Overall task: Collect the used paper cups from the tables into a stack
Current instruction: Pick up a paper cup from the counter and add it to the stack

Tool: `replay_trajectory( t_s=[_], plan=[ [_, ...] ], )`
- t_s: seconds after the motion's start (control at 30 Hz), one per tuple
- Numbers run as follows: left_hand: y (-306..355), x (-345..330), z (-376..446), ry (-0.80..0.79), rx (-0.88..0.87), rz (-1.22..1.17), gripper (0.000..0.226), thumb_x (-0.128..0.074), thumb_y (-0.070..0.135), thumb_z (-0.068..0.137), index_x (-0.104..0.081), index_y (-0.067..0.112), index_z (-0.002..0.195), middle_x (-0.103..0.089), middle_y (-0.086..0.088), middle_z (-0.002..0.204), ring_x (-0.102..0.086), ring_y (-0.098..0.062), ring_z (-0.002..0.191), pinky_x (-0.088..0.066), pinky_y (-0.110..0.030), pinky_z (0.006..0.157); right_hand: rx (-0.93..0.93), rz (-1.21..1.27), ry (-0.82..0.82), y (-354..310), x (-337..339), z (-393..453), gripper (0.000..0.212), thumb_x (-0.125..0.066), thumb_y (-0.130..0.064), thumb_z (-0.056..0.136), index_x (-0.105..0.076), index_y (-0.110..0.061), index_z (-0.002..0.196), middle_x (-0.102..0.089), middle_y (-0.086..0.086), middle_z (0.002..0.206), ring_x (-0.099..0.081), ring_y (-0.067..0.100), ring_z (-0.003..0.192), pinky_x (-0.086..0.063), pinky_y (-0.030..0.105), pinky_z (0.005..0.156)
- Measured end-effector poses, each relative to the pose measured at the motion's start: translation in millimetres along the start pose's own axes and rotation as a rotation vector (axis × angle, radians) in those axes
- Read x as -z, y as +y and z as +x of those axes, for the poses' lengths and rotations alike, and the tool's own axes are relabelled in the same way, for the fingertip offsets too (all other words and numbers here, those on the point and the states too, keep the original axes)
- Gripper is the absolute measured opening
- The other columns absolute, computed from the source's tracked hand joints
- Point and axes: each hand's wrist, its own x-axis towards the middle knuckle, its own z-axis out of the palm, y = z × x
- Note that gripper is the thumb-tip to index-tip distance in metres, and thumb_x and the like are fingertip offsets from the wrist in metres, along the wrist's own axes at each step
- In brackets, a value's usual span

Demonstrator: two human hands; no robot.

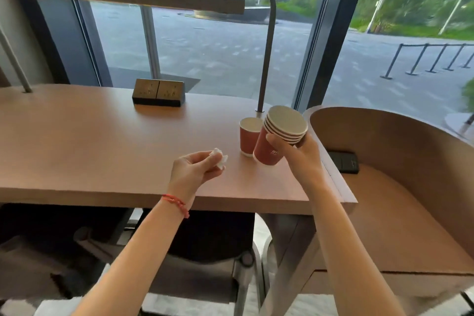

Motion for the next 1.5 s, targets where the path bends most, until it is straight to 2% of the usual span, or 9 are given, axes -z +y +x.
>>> replay_trajectory(
  t_s=[0.07, 0.2, 0.37, 0.67, 0.9, 1.13, 1.27, 1.4, 1.5],
  plan=[
    [1.7, -0.7, 18.6, -0.016, 0.010, -0.003, 0.029, -0.076, 0.024, 0.063, -0.070, 0.004, 0.083, -0.075, -0.008, 0.077, -0.070, -0.016, 0.069, -0.055, -0.018, 0.060, 0.005, -0.006, 0.017, -1.8, -4.7, 20.4, 0.065, -0.078, -0.034, 0.066, -0.047, -0.024, 0.122, -0.061, -0.009, 0.110, -0.057, 0.001, 0.102, -0.047, 0.005, 0.067],
    [5.8, 2.2, 51.3, -0.037, -0.001, 0.006, 0.025, -0.075, 0.019, 0.068, -0.070, 0.002, 0.086, -0.073, -0.012, 0.081, -0.070, -0.015, 0.069, -0.055, -0.018, 0.060, -0.003, -0.032, 0.042, -4.0, -17.7, 60.2, 0.063, -0.080, -0.032, 0.070, -0.049, -0.020, 0.123, -0.063, -0.007, 0.109, -0.059, 0.006, 0.101, -0.047, 0.016, 0.075],
    [6.4, 6.7, 83.1, -0.061, -0.010, 0.027, 0.027, -0.073, 0.018, 0.072, -0.070, 0.000, 0.091, -0.072, -0.014, 0.086, -0.070, -0.015, 0.071, -0.054, -0.019, 0.061, 0.001, -0.079, 0.057, 0.9, -34.2, 96.9, 0.057, -0.079, -0.034, 0.070, -0.046, -0.029, 0.116, -0.058, -0.017, 0.101, -0.058, 0.002, 0.094, -0.047, 0.019, 0.075],
    [6.1, 9.5, 112.7, -0.074, 0.005, 0.000, 0.010, -0.072, 0.012, 0.073, -0.070, 0.004, 0.079, -0.072, -0.004, 0.065, -0.068, -0.013, 0.062, -0.054, -0.018, 0.057, -0.074, -0.191, 0.056, 33.0, -48.5, 117.7, 0.057, -0.080, -0.040, 0.067, -0.046, -0.029, 0.111, -0.058, -0.018, 0.095, -0.057, 0.000, 0.088, -0.047, 0.021, 0.072],
    [1.0, 10.3, 116.2, -0.075, 0.031, -0.010, 0.010, -0.070, 0.007, 0.077, -0.070, -0.001, 0.082, -0.072, -0.004, 0.066, -0.068, -0.012, 0.063, -0.055, -0.019, 0.060, -0.181, -0.251, -0.007, 63.0, -53.1, 109.0, 0.068, -0.083, -0.032, 0.066, -0.053, -0.016, 0.124, -0.064, 0.003, 0.114, -0.059, 0.020, 0.107, -0.049, 0.044, 0.095],
    [-3.2, 10.1, 116.7, -0.078, 0.063, 0.011, 0.012, -0.070, 0.007, 0.077, -0.070, -0.003, 0.083, -0.069, -0.010, 0.071, -0.067, -0.018, 0.070, -0.056, -0.021, 0.062, -0.204, -0.207, 0.033, 80.8, -60.4, 97.9, 0.073, -0.085, -0.023, 0.063, -0.047, -0.018, 0.126, -0.061, -0.003, 0.110, -0.058, 0.016, 0.105, -0.050, 0.033, 0.089],
    [-4.5, 6.4, 118.1, -0.088, 0.085, 0.002, 0.008, -0.071, 0.007, 0.075, -0.071, 0.000, 0.079, -0.070, -0.011, 0.074, -0.067, -0.020, 0.072, -0.056, -0.021, 0.061, -0.196, -0.240, 0.063, 86.5, -61.1, 94.8, 0.075, -0.085, -0.026, 0.063, -0.046, -0.018, 0.127, -0.059, -0.006, 0.110, -0.056, 0.014, 0.102, -0.050, 0.034, 0.090],
    [-7.8, -1.5, 120.1, -0.132, 0.097, -0.016, 0.004, -0.073, 0.009, 0.073, -0.073, 0.005, 0.074, -0.073, -0.008, 0.072, -0.069, -0.017, 0.068, -0.055, -0.019, 0.059, -0.170, -0.222, 0.110, 83.3, -52.4, 85.8, 0.068, -0.083, -0.028, 0.065, -0.043, -0.028, 0.119, -0.054, -0.018, 0.101, -0.054, 0.002, 0.090, -0.044, 0.013, 0.070],
    [-11.9, -15.6, 119.0, -0.189, 0.106, -0.011, 0.011, -0.076, 0.018, 0.066, -0.074, 0.009, 0.073, -0.074, -0.007, 0.072, -0.070, -0.016, 0.067, -0.054, -0.019, 0.059, -0.162, -0.196, 0.146, 76.6, -34.9, 72.3, 0.068, -0.083, -0.029, 0.065, -0.045, -0.025, 0.122, -0.056, -0.015, 0.104, -0.054, -0.001, 0.091, -0.046, 0.007, 0.062]
  ],
)
